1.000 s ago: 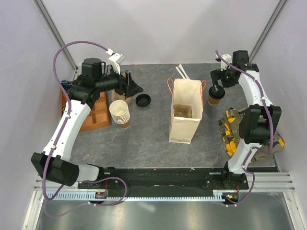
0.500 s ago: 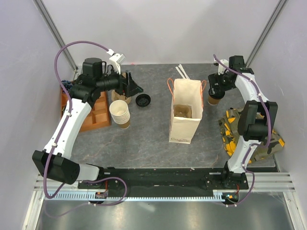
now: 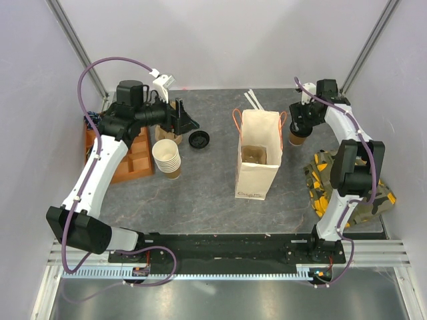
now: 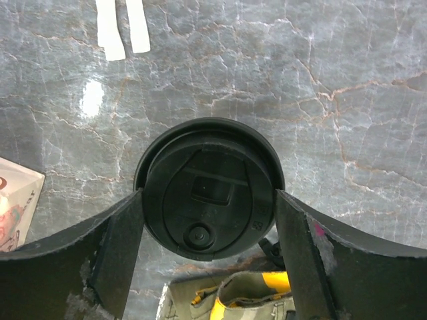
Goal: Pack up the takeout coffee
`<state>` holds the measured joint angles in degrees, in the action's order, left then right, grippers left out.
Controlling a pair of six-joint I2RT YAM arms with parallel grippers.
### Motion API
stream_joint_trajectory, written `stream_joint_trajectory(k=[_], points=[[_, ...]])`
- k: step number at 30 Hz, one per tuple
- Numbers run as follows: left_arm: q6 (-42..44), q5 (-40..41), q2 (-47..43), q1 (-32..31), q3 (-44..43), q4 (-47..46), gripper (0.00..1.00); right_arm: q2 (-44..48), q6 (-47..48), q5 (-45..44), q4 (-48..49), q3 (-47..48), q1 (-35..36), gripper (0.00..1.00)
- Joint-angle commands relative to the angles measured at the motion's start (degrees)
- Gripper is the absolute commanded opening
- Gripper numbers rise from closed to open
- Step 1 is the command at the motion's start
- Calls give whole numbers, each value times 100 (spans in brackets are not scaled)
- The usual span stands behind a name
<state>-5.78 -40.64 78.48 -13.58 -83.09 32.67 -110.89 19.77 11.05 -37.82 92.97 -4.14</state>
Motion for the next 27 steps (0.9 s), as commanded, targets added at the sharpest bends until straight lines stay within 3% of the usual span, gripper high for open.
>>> stream_joint_trajectory(k=[1,14,19,27], points=[[-143,-102,10,22,-216,-50,83,76,71,-129,38,-262,115,82],[-134,-119,1,75,-278,3,83,630,291,-69,-725,299,-95,69],[-134,-198,1,84,-243,-32,83,569,396,633,-1629,854,-403,61],[-204,-242,-61,75,-94,-199,82,568,914,2137,-3132,1531,-1026,59]])
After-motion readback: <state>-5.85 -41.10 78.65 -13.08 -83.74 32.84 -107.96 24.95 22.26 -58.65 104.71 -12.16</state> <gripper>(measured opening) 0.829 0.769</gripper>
